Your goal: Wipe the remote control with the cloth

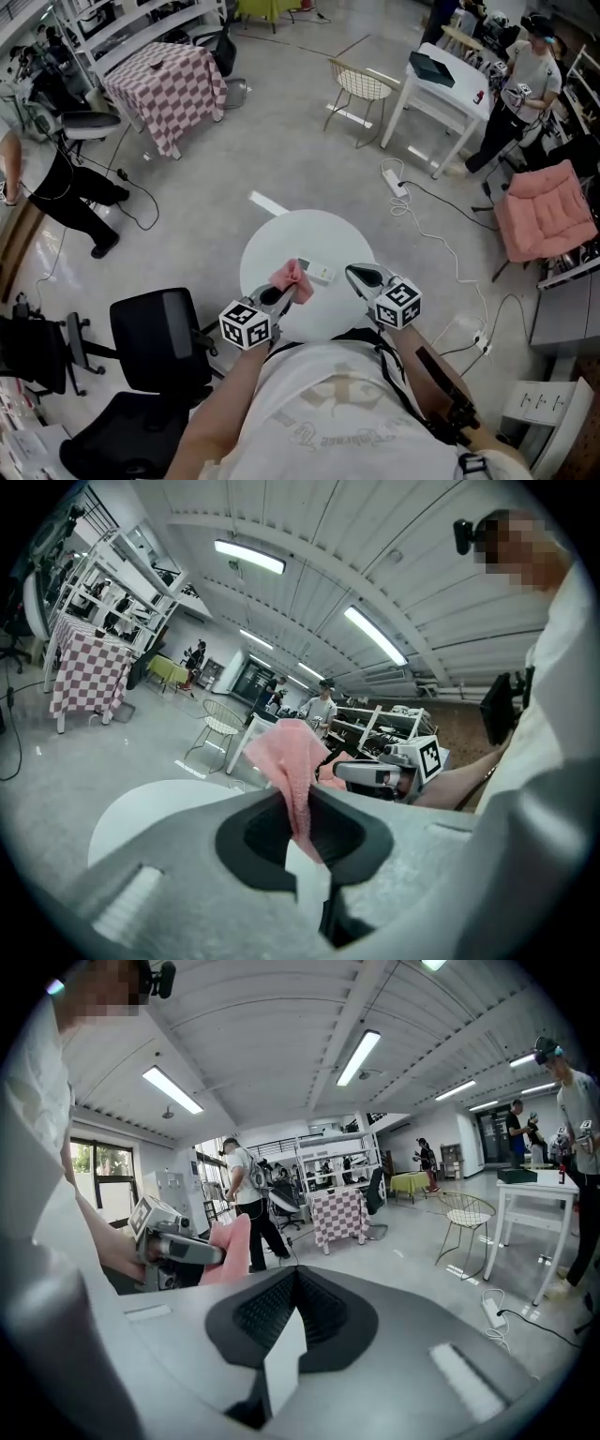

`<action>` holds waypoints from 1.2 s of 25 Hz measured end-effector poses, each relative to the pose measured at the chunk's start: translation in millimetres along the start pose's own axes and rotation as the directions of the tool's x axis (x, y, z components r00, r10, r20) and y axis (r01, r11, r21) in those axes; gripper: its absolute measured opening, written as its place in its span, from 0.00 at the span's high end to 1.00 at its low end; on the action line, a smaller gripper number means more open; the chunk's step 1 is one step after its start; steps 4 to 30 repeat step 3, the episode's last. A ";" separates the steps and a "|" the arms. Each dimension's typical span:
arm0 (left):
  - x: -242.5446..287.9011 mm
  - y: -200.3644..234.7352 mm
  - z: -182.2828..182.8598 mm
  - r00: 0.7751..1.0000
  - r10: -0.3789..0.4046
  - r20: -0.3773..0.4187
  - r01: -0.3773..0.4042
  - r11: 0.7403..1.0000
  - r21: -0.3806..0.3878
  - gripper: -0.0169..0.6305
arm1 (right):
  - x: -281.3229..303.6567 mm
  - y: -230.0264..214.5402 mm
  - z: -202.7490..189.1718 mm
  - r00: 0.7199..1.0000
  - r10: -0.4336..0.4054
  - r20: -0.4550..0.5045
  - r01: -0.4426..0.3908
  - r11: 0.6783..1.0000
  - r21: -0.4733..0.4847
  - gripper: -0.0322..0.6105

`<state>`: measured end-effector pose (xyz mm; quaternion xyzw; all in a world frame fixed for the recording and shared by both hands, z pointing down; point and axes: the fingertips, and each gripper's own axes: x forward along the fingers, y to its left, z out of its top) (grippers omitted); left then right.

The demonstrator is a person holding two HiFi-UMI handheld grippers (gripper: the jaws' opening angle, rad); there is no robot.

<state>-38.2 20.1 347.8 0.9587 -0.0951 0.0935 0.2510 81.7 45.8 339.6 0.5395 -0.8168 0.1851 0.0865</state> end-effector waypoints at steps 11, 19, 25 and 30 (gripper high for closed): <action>-0.8 0.8 -2.4 1.000 -0.002 -0.002 0.002 1.000 -0.007 0.94 | 2.3 1.7 -2.0 1.000 0.001 -0.002 -0.001 1.000 0.005 0.94; -0.8 0.8 -2.4 1.000 -0.002 -0.002 0.002 1.000 -0.007 0.94 | 2.3 1.7 -2.0 1.000 0.001 -0.002 -0.001 1.000 0.005 0.94; -0.8 0.8 -2.4 1.000 -0.002 -0.002 0.002 1.000 -0.007 0.94 | 2.3 1.7 -2.0 1.000 0.001 -0.002 -0.001 1.000 0.005 0.94; -0.8 0.8 -2.4 1.000 -0.002 -0.002 0.002 1.000 -0.007 0.94 | 2.3 1.7 -2.0 1.000 0.001 -0.002 -0.001 1.000 0.005 0.94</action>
